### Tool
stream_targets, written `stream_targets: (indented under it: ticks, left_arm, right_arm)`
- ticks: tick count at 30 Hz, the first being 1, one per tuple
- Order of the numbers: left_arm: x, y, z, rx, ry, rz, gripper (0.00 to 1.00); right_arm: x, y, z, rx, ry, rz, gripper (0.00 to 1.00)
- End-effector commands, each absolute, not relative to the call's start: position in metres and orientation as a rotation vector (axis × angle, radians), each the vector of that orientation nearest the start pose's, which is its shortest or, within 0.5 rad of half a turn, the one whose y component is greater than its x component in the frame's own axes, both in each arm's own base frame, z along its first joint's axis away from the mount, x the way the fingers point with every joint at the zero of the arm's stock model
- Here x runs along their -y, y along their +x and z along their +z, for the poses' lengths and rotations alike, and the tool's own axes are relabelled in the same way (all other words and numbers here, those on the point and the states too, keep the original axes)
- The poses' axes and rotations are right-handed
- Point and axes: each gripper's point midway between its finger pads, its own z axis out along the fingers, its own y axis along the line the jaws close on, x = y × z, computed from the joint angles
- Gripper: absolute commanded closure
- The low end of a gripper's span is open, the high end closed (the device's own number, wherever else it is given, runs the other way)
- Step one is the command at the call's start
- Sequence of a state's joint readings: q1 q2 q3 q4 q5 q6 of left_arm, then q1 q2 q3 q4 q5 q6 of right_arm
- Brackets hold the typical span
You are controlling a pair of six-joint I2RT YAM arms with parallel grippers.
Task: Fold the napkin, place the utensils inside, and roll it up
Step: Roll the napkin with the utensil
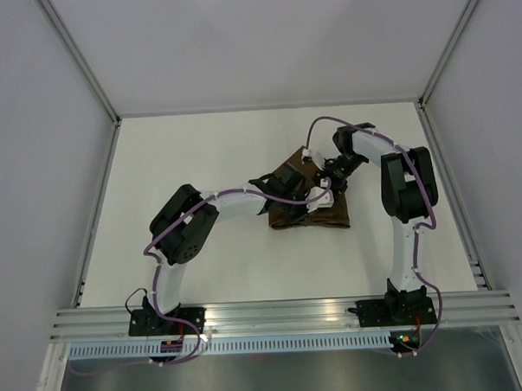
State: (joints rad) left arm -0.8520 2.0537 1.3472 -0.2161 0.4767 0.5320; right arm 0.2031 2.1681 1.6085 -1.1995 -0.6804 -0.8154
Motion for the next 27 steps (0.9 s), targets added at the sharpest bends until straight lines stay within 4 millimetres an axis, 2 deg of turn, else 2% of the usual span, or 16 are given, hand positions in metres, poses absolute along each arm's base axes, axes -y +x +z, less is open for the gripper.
stream_targets:
  ticks: [1,7,8,9,11,12,14,15,17,18,19,21,22,23,24,27]
  left_arm:
    - [0.391,0.259,0.012,-1.946,1.693,-0.924,0.98]
    - [0.384,0.267,0.015,-2.054,1.595,-1.14,0.98]
    - [0.387,0.272,0.021,-2.05,1.579,-1.178,0.98]
    - [0.388,0.269,0.019,-2.064,1.566,-1.243,0.98]
    - [0.386,0.276,0.023,-2.103,1.533,-1.299,0.98]
    - [0.387,0.273,0.019,-2.12,1.517,-1.372,0.98]
    - [0.386,0.28,0.026,-2.143,1.468,-1.445,0.98]
    - [0.386,0.28,0.027,-2.141,1.446,-1.5,0.98]
    - [0.383,0.286,0.023,-2.178,1.392,-1.551,0.98]
    - [0.381,0.287,0.021,-2.192,1.361,-1.607,0.98]
    - [0.383,0.289,0.023,-2.2,1.345,-1.632,0.98]
    - [0.382,0.291,0.023,-2.206,1.316,-1.673,0.98]
    - [0.381,0.292,0.02,-2.218,1.304,-1.683,0.98]
    - [0.381,0.292,0.02,-2.219,1.297,-1.697,0.98]
    - [0.38,0.293,0.019,-2.221,1.286,-1.708,0.98]
    - [0.377,0.293,0.018,-2.233,1.262,-1.742,0.98]
  right_arm:
    - [-0.144,0.354,0.067,-2.461,-1.21,1.004,0.42]
    - [-0.118,0.377,0.097,-2.319,-1.11,0.939,0.43]
    - [-0.114,0.372,0.092,-2.321,-1.105,0.928,0.43]
    - [-0.111,0.372,0.105,-2.276,-1.116,0.876,0.43]
    - [-0.111,0.367,0.1,-2.217,-1.14,0.82,0.42]
    - [-0.11,0.366,0.112,-2.171,-1.154,0.765,0.41]
    - [-0.109,0.361,0.107,-2.116,-1.181,0.717,0.41]
    - [-0.111,0.357,0.117,-2.07,-1.2,0.684,0.42]
    - [-0.112,0.349,0.11,-2.018,-1.248,0.637,0.42]
    - [-0.116,0.352,0.121,-1.948,-1.284,0.553,0.43]
    - [-0.118,0.339,0.107,-1.958,-1.305,0.541,0.43]
    - [-0.134,0.337,0.117,-1.837,-1.371,0.434,0.42]
    - [-0.132,0.326,0.099,-1.867,-1.398,0.383,0.42]
    - [-0.147,0.319,0.102,-1.807,-1.45,0.34,0.42]
    - [-0.149,0.318,0.092,-1.786,-1.465,0.275,0.42]
    - [-0.171,0.317,0.098,-1.661,-1.501,0.198,0.4]
